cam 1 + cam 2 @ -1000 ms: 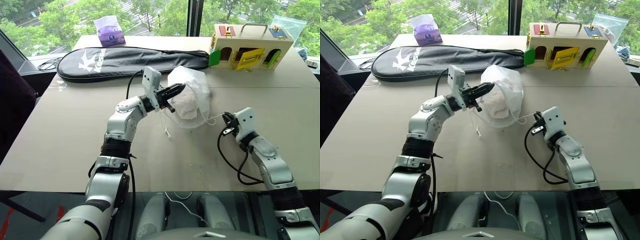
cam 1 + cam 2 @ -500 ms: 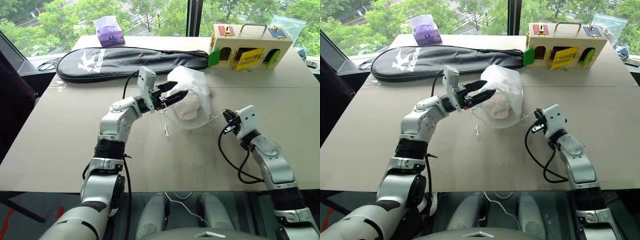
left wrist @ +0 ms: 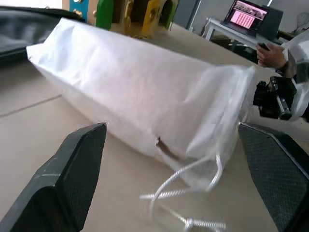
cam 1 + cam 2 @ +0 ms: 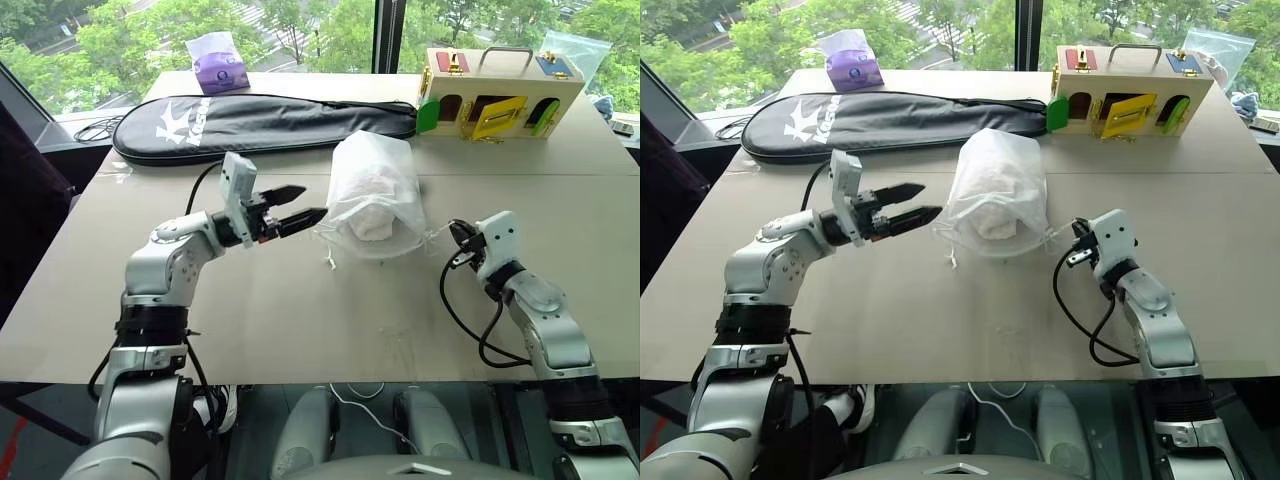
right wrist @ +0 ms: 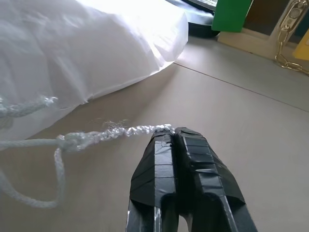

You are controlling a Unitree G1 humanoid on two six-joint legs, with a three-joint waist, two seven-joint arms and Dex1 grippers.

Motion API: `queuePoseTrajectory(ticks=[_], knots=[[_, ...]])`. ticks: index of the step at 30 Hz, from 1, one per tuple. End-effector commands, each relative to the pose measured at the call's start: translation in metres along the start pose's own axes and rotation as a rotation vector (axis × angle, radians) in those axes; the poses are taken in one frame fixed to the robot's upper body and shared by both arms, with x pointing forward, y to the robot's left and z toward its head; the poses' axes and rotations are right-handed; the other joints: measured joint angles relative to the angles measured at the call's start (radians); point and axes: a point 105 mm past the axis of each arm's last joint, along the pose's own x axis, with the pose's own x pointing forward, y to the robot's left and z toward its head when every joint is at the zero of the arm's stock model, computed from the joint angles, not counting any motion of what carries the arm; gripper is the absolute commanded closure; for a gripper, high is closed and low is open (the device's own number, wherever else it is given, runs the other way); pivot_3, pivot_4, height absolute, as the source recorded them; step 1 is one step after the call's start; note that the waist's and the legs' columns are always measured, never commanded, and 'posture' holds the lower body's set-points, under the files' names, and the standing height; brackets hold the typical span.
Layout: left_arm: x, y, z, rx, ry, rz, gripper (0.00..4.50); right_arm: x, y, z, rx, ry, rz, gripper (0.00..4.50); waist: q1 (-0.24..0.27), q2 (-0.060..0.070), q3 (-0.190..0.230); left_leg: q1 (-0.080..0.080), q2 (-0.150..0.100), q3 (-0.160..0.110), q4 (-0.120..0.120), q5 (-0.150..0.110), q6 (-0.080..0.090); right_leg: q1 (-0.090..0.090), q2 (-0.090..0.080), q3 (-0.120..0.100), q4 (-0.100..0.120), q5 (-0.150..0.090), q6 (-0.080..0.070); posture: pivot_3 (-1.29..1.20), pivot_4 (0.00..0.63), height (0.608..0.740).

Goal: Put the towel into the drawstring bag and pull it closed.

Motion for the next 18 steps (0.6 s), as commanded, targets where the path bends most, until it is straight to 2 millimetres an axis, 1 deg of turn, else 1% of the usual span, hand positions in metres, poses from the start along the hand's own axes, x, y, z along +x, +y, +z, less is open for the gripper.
queuePoseTrajectory(ticks=[1, 4, 6, 10, 14, 16, 17, 18], knots=[[-0.002, -0.002, -0.007, 0.06, 0.038, -0.022, 0.04, -0.001, -0.005, 0.014, -0.016, -0.045, -0.01, 4.5, 0.002, 0.0, 0.0, 0.0, 0.0, 0.0, 0.0, 0.0, 0.0, 0.0, 0.0, 0.0, 0.0, 0.0, 0.0, 0.0, 0.15, 0.74], [0.001, -0.007, -0.025, 0.09, 0.098, -0.051, 0.04, -0.001, -0.007, 0.014, -0.019, -0.044, -0.011, 4.5, 0.001, 0.0, 0.0, 0.0, 0.0, 0.0, 0.0, 0.0, 0.0, 0.0, 0.0, 0.0, 0.0, 0.0, 0.0, 0.0, 0.15, 0.74], [0.007, -0.007, -0.034, 0.123, 0.122, -0.05, 0.04, -0.001, -0.008, 0.015, -0.02, -0.043, -0.012, 4.5, 0.001, 0.0, 0.0, 0.0, 0.0, 0.0, 0.0, 0.0, 0.0, 0.0, 0.0, 0.0, 0.0, 0.0, 0.0, 0.0, 0.15, 0.74], [0.022, -0.006, -0.045, 0.19, 0.132, -0.061, 0.04, -0.001, -0.008, 0.016, -0.022, -0.044, -0.009, 4.5, 0.001, 0.0, 0.0, 0.0, 0.0, 0.0, 0.0, 0.0, 0.0, 0.0, 0.0, 0.0, 0.001, 0.0, 0.0, 0.0, 0.15, 0.74], [0.033, 0.001, -0.046, 0.246, 0.105, -0.044, 0.04, -0.002, -0.009, 0.017, -0.025, -0.042, -0.008, 4.5, 0.001, 0.0, 0.0, 0.0, 0.0, 0.001, 0.0, 0.0, 0.0, 0.0, 0.0, 0.0, 0.001, 0.0, 0.0, 0.0, 0.15, 0.74], [0.034, 0.003, -0.045, 0.26, 0.094, -0.042, 0.53, -0.003, -0.01, 0.017, -0.027, -0.04, -0.012, 4.5, 0.001, 0.0, 0.0, 0.0, 0.0, 0.0, 0.0, 0.0, 0.0, 0.0, 0.0, 0.0, 0.001, 0.0, 0.0, 0.0, 0.15, 0.74], [0.034, 0.004, -0.045, 0.264, 0.089, -0.039, 0.59, -0.003, -0.011, 0.017, -0.027, -0.039, -0.015, 4.5, 0.0, 0.0, 0.0, 0.0, 0.0, 0.0, 0.0, 0.0, 0.0, 0.0, 0.0, 0.0, 0.001, 0.0, 0.0, 0.0, 0.15, 0.74], [0.032, 0.006, -0.043, 0.268, 0.08, -0.028, 1.16, -0.004, -0.012, 0.017, -0.026, -0.039, -0.021, 4.5, -0.001, 0.0, 0.0, 0.0, 0.0, 0.001, 0.0, 0.0, 0.0, 0.0, 0.0, 0.0, 0.001, 0.0, 0.0, 0.0, 0.15, 0.74]])
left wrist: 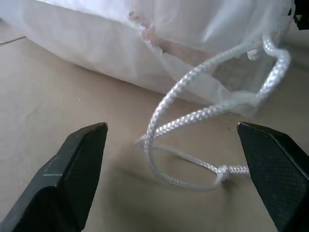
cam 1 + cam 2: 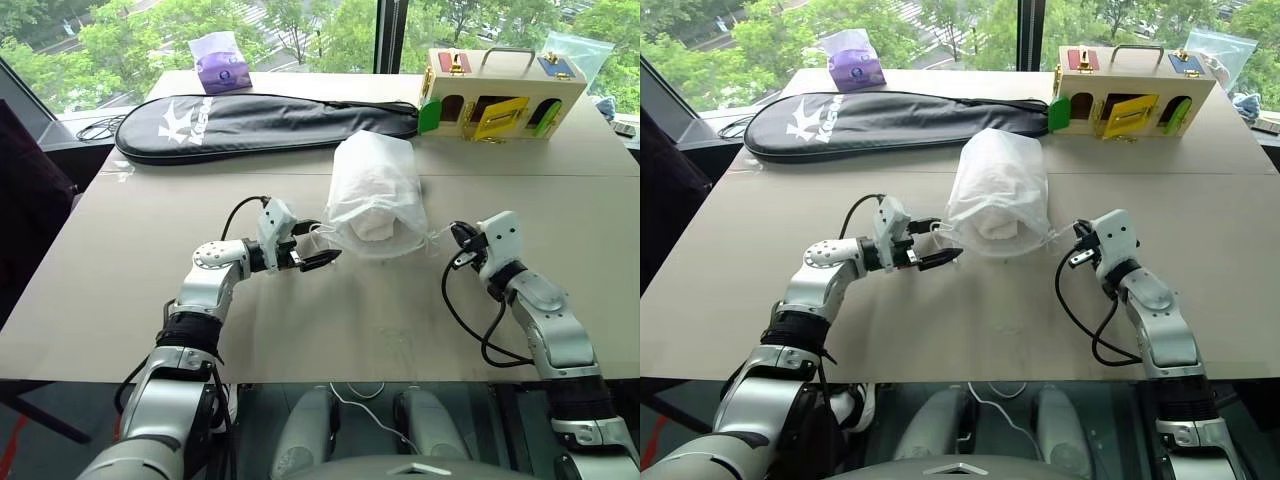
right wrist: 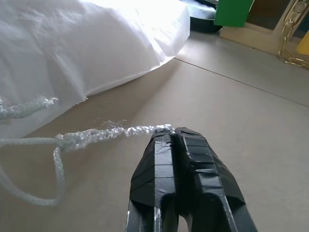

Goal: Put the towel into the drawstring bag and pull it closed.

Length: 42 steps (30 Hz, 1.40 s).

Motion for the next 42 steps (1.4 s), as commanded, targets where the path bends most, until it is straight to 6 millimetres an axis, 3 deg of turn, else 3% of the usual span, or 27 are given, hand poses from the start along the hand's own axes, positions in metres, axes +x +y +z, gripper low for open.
queuePoseTrajectory(ticks=[1, 4, 7, 11, 17, 24, 26, 30, 32, 35, 38, 42], knots=[[-0.005, 0.009, 0.01, 0.057, -0.039, 0.039, 1.72, -0.003, -0.01, 0.018, -0.021, -0.059, -0.036, 4.5, -0.002, 0.0, 0.0, 0.0, 0.0, 0.0, 0.0, 0.0, 0.0, 0.0, 0.0, 0.0, 0.0, 0.0, 0.0, 0.0, 0.15, 0.74], [-0.013, 0.018, 0.013, 0.093, -0.047, 0.11, 3.02, -0.006, -0.017, 0.017, -0.012, -0.058, -0.077, 4.5, -0.001, 0.0, 0.0, 0.0, 0.0, 0.0, 0.0, 0.0, 0.0, 0.0, 0.0, 0.0, 0.0, 0.0, 0.0, 0.0, 0.15, 0.74], [-0.026, 0.032, 0.017, 0.166, -0.038, 0.23, 4.43, -0.01, -0.037, 0.013, -0.021, -0.038, -0.192, 4.5, -0.001, 0.0, 0.0, 0.0, 0.0, 0.0, 0.0, 0.0, 0.0, 0.0, 0.0, 0.0, 0.0, 0.0, 0.0, 0.0, 0.15, 0.74], [-0.043, 0.056, 0.033, 0.365, -0.037, 0.454, 4.43, -0.02, -0.069, 0.013, -0.037, -0.043, -0.372, 4.5, 0.003, 0.0, 0.0, 0.0, 0.0, -0.001, 0.0, 0.0, 0.0, 0.0, 0.0, 0.0, 0.0, 0.0, 0.0, 0.0, 0.15, 0.74], [-0.064, 0.085, 0.056, 0.743, 0.026, 0.741, 4.43, -0.027, -0.091, 0.019, -0.056, -0.06, -0.507, 4.5, 0.001, 0.0, 0.0, 0.0, 0.0, -0.001, 0.0, 0.0, 0.0, 0.0, -0.001, 0.0, 0.001, 0.0, 0.0, 0.0, 0.15, 0.74], [-0.083, 0.1, 0.081, 0.875, -0.018, 0.95, 4.43, -0.035, -0.107, 0.016, -0.035, -0.043, -0.607, 4.5, 0.001, 0.0, 0.0, 0.0, -0.001, 0.0, 0.0, 0.0, 0.0, 0.0, -0.001, 0.0, 0.001, 0.0, 0.0, 0.0, 0.15, 0.74], [-0.078, 0.097, 0.08, 0.861, -0.031, 0.922, 4.43, -0.031, -0.101, 0.015, -0.003, -0.044, -0.564, 4.5, 0.001, 0.0, 0.0, 0.0, -0.001, 0.0, 0.0, 0.0, 0.0, 0.0, -0.001, 0.0, 0.001, 0.0, 0.0, 0.0, 0.15, 0.74], [-0.055, 0.081, 0.07, 0.834, -0.045, 0.768, 4.43, -0.017, -0.046, 0.009, 0.012, 0.004, -0.194, 4.5, 0.0, 0.0, 0.0, 0.0, -0.001, 0.0, 0.0, 0.0, 0.0, 0.0, -0.001, 0.0, 0.001, 0.0, 0.0, 0.0, 0.15, 0.74], [-0.046, 0.073, 0.066, 0.823, -0.049, 0.702, 4.5, -0.021, -0.023, 0.005, -0.055, 0.039, -0.031, 3.88, 0.0, 0.0, 0.0, 0.0, 0.0, 0.0, -0.001, 0.0, 0.0, 0.0, -0.001, -0.001, 0.001, 0.0, 0.0, 0.0, 0.15, 0.74], [-0.045, 0.071, 0.066, 0.82, -0.048, 0.677, 4.5, -0.03, -0.01, 0.0, -0.135, 0.097, 0.102, 2.9, 0.0, 0.0, 0.0, 0.0, -0.001, 0.0, 0.0, 0.0, 0.0, 0.0, -0.001, -0.001, 0.0, 0.0, 0.0, 0.0, 0.15, 0.74], [-0.047, 0.073, 0.068, 0.818, -0.047, 0.678, 4.5, -0.039, -0.004, 0.002, -0.238, 0.141, 0.225, 2.9, 0.001, 0.0, 0.0, 0.0, -0.001, 0.001, 0.001, 0.0, 0.0, 0.0, -0.001, 0.0, 0.001, 0.0, 0.0, 0.0, 0.15, 0.74], [-0.052, 0.076, 0.072, 0.814, -0.048, 0.686, 4.5, -0.038, -0.003, 0.027, -0.322, 0.101, 0.312, 2.9, -0.003, 0.0, 0.0, 0.0, 0.0, 0.0, 0.001, 0.0, 0.0, 0.0, 0.0, -0.001, 0.001, 0.0, 0.0, 0.0, 0.15, 0.74]])
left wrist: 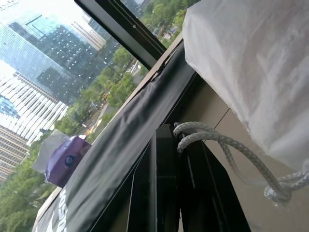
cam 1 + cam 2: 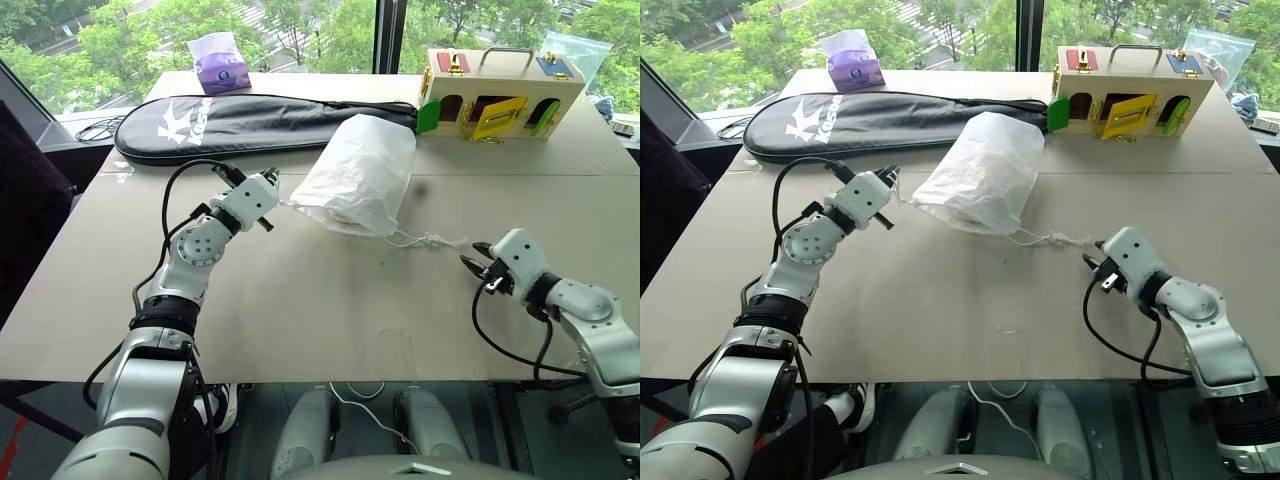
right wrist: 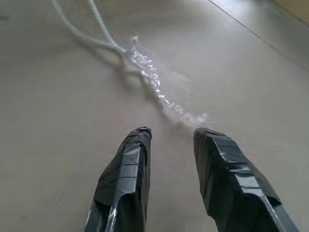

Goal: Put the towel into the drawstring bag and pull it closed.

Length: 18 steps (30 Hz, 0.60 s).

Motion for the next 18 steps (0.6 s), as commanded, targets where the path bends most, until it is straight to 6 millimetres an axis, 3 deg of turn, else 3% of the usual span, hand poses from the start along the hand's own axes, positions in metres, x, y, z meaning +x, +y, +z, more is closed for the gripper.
queuePoseTrajectory(ticks=[1, 3, 5, 9, 14, 18], knots=[[0.0, 0.02, 0.013, 0.012, -0.051, 0.049, 4.5, 0.002, -0.003, 0.039, -0.091, -0.111, 0.054, 2.9, -0.003, 0.0, 0.0, 0.0, 0.0, 0.0, 0.0, 0.0, 0.0, 0.0, 0.0, 0.0, 0.0, 0.0, 0.0, 0.0, 0.15, 0.74], [0.0, 0.021, 0.012, 0.01, -0.05, 0.051, 4.5, 0.01, 0.0, 0.045, -0.096, -0.116, 0.089, 2.9, -0.003, 0.0, 0.0, 0.0, 0.0, 0.0, 0.0, 0.0, 0.0, 0.0, 0.0, 0.0, 0.0, 0.0, 0.0, 0.0, 0.15, 0.74], [0.0, 0.021, 0.012, 0.01, -0.05, 0.051, 4.5, 0.015, 0.004, 0.045, -0.088, -0.105, 0.12, 1.99, 0.001, 0.0, 0.0, 0.0, 0.0, 0.0, 0.0, 0.0, 0.0, 0.0, 0.0, 0.0, 0.0, 0.0, 0.0, 0.0, 0.15, 0.74], [0.001, 0.021, 0.013, 0.007, -0.049, 0.042, 4.5, 0.047, 0.005, 0.055, -0.059, -0.157, 0.135, 0.11, 0.002, -0.002, 0.0, -0.001, 0.0, 0.0, 0.0, 0.0, 0.0, 0.0, 0.0, 0.0, 0.0, 0.0, 0.0, 0.0, 0.15, 0.74], [0.002, 0.023, 0.014, 0.008, -0.05, 0.037, 4.5, 0.068, 0.003, 0.045, 0.076, -0.142, 0.204, 0.04, 0.005, -0.002, 0.0, -0.001, -0.001, -0.001, 0.0, 0.0, 0.0, 0.0, -0.001, -0.001, 0.0, 0.0, 0.0, 0.0, 0.15, 0.74], [0.003, 0.022, 0.015, 0.008, -0.051, 0.032, 4.5, 0.076, 0.007, 0.021, 0.188, -0.065, 0.274, 0.04, 0.004, -0.002, 0.0, -0.001, -0.001, -0.001, 0.0, 0.0, 0.0, 0.0, -0.001, -0.001, 0.0, 0.0, 0.0, 0.0, 0.15, 0.74]])
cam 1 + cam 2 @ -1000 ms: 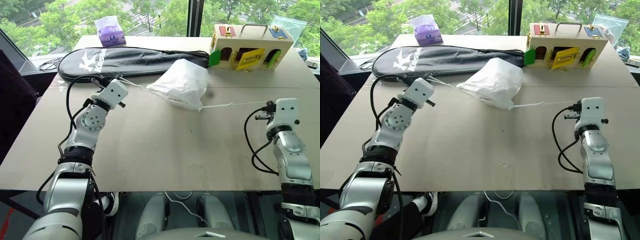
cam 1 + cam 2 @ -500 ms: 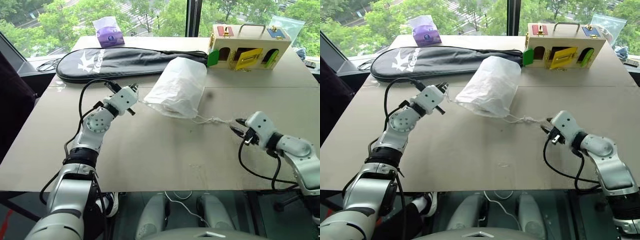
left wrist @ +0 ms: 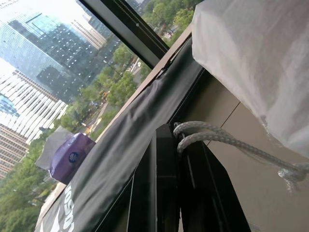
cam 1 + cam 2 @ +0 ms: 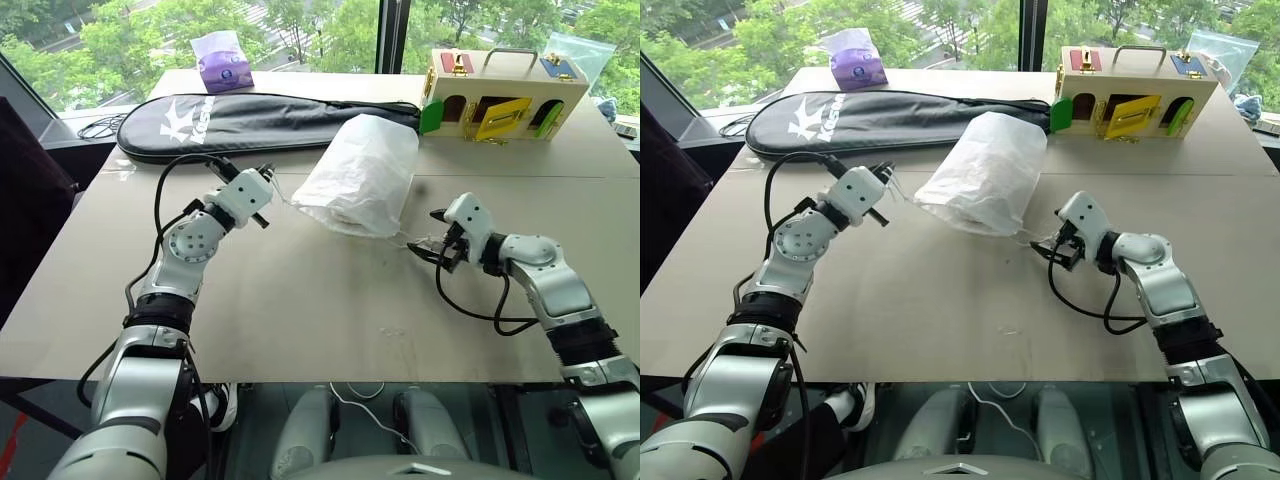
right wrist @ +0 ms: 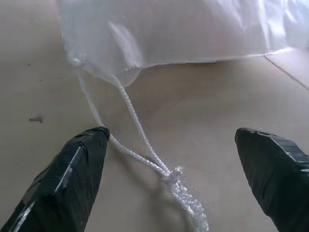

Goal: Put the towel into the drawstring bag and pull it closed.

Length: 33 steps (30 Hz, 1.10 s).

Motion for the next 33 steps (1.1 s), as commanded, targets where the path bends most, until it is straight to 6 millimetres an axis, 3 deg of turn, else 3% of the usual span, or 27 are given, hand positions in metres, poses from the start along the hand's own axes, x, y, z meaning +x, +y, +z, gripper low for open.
queuePoseTrajectory(ticks=[1, 3, 5, 7, 9, 13, 16, 21, 28, 31, 33], knots=[[0.003, 0.015, 0.012, 0.016, -0.043, 0.033, 4.5, -0.002, -0.001, -0.012, 0.068, 0.021, 0.049, 0.04, 0.0, 0.0, 0.0, 0.0, 0.0, 0.0, 0.0, 0.0, 0.0, 0.0, 0.0, 0.0, 0.0, 0.0, 0.0, 0.0, 0.15, 0.74], [0.002, 0.016, 0.012, 0.016, -0.039, 0.036, 4.5, -0.002, 0.001, -0.011, 0.105, -0.005, 0.061, 0.04, -0.001, 0.0, 0.0, 0.0, 0.0, 0.0, 0.0, 0.0, 0.0, 0.0, 0.0, 0.0, 0.0, 0.0, 0.0, 0.0, 0.15, 0.74], [0.0, 0.017, 0.01, 0.014, -0.033, 0.041, 4.5, -0.002, 0.003, -0.012, 0.124, -0.021, 0.062, 1.17, -0.002, 0.0, 0.0, 0.0, 0.0, 0.0, 0.0, 0.0, 0.0, 0.0, 0.0, 0.0, 0.0, 0.0, 0.0, 0.0, 0.15, 0.74], [-0.001, 0.017, 0.008, 0.013, -0.028, 0.043, 4.5, -0.003, 0.005, -0.015, 0.111, -0.015, 0.062, 1.71, -0.002, 0.0, 0.0, 0.0, 0.0, 0.0, 0.0, 0.0, 0.0, 0.0, 0.0, 0.0, 0.0, 0.0, 0.0, 0.0, 0.15, 0.74], [-0.002, 0.016, 0.007, 0.011, -0.025, 0.042, 4.5, -0.004, 0.005, -0.014, 0.113, -0.024, 0.056, 2.77, -0.002, 0.0, 0.0, 0.0, 0.0, 0.0, 0.0, 0.0, 0.0, 0.0, 0.0, 0.0, 0.0, 0.0, 0.0, 0.0, 0.15, 0.74], [-0.003, 0.015, 0.006, 0.009, -0.021, 0.038, 4.5, -0.006, 0.005, -0.015, 0.097, -0.021, 0.049, 4.47, -0.002, 0.0, 0.0, 0.001, 0.0, 0.0, 0.0, 0.0, 0.0, 0.0, 0.0, 0.0, 0.001, 0.0, 0.0, 0.0, 0.15, 0.74], [-0.002, 0.013, 0.005, 0.005, -0.017, 0.035, 4.5, -0.009, -0.003, -0.006, 0.092, -0.062, -0.004, 4.47, -0.002, 0.0, 0.0, 0.001, 0.0, 0.0, 0.0, 0.0, 0.0, 0.0, 0.0, 0.0, 0.001, 0.0, 0.0, 0.0, 0.15, 0.74], [-0.002, 0.014, 0.004, -0.015, -0.013, 0.051, 4.5, -0.024, -0.034, 0.016, 0.195, -0.237, -0.206, 4.47, -0.002, 0.0, 0.0, 0.0, 0.0, 0.0, 0.0, 0.0, 0.0, 0.0, 0.0, 0.001, 0.001, 0.0, 0.0, 0.0, 0.15, 0.74], [-0.002, 0.029, 0.001, -0.072, 0.011, 0.158, 4.5, -0.077, -0.091, 0.028, 0.436, -0.528, -0.618, 4.47, -0.001, 0.0, 0.0, 0.0, 0.0, 0.0, 0.0, 0.0, 0.0, 0.0, -0.001, 0.0, 0.001, 0.0, 0.0, 0.0, 0.15, 0.74], [-0.002, 0.039, -0.004, -0.082, 0.047, 0.227, 4.5, -0.104, -0.113, 0.022, 0.534, -0.607, -0.829, 4.47, -0.002, 0.0, 0.0, 0.0, 0.0, 0.0, 0.0, 0.0, 0.0, 0.0, -0.001, 0.0, 0.001, 0.0, 0.0, 0.0, 0.15, 0.74], [-0.005, 0.05, -0.013, -0.074, 0.106, 0.308, 4.5, -0.131, -0.13, 0.01, 0.665, -0.683, -1.022, 4.47, -0.004, 0.0, 0.0, 0.0, 0.0, 0.0, 0.0, 0.0, 0.0, -0.001, -0.001, 0.001, 0.002, 0.0, 0.0, 0.0, 0.15, 0.74]])
